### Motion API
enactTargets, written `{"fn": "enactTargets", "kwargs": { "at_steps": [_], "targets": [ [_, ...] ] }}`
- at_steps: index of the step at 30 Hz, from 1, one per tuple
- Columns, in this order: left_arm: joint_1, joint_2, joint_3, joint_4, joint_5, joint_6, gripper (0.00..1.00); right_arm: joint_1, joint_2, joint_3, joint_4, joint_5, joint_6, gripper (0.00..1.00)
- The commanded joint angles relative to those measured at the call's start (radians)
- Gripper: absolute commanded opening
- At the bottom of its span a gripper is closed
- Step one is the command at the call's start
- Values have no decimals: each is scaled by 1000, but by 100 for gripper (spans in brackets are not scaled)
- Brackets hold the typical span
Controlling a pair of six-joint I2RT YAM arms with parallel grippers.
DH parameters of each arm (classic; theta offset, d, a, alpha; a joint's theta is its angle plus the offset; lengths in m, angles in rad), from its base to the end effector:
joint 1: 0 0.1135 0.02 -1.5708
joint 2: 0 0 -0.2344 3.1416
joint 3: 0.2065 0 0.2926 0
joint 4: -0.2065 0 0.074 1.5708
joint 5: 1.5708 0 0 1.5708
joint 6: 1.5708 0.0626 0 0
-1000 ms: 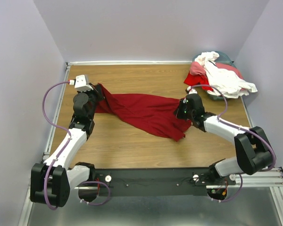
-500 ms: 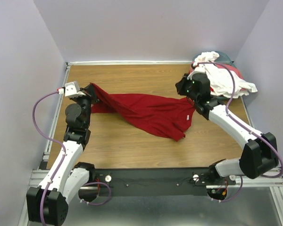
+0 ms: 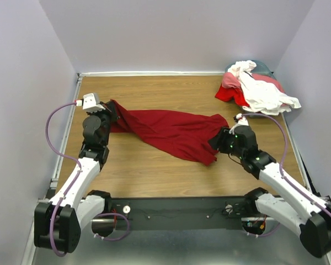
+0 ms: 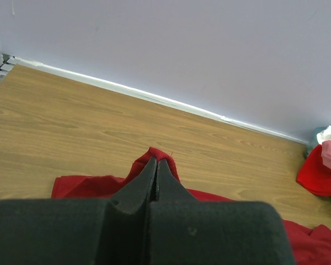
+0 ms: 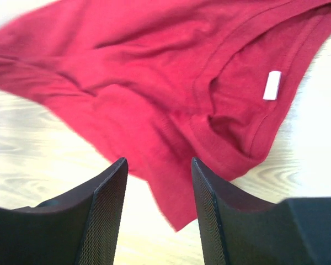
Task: Fold and stack the t-shirts
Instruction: Flatten the tshirt out
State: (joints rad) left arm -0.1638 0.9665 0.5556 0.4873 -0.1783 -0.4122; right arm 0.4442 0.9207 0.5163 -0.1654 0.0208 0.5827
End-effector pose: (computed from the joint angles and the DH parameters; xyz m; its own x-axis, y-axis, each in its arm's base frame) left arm 0.3062 -0.0394 0.2573 0.0746 -0.4119 -0.9081 0.0174 0.9111 -0.4119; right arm 0.2534 0.1192 0.1689 -0.6344 0.3074 -0.7092 -0.0775 0.8876 0.4540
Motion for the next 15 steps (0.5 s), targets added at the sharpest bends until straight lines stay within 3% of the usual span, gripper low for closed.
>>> {"fn": "enactTargets", "kwargs": {
  "at_steps": [1, 8, 15],
  "targets": [
    [0, 14, 10, 42, 26, -7, 0, 5, -65, -41, -65, -84, 60, 59],
    [0, 20, 12, 43, 39, -8, 0, 5, 78, -79, -34, -82, 58, 61],
    [0, 34, 17, 43, 37, -7, 0, 5, 90, -116, 0, -87, 69, 68]
  ]
}}
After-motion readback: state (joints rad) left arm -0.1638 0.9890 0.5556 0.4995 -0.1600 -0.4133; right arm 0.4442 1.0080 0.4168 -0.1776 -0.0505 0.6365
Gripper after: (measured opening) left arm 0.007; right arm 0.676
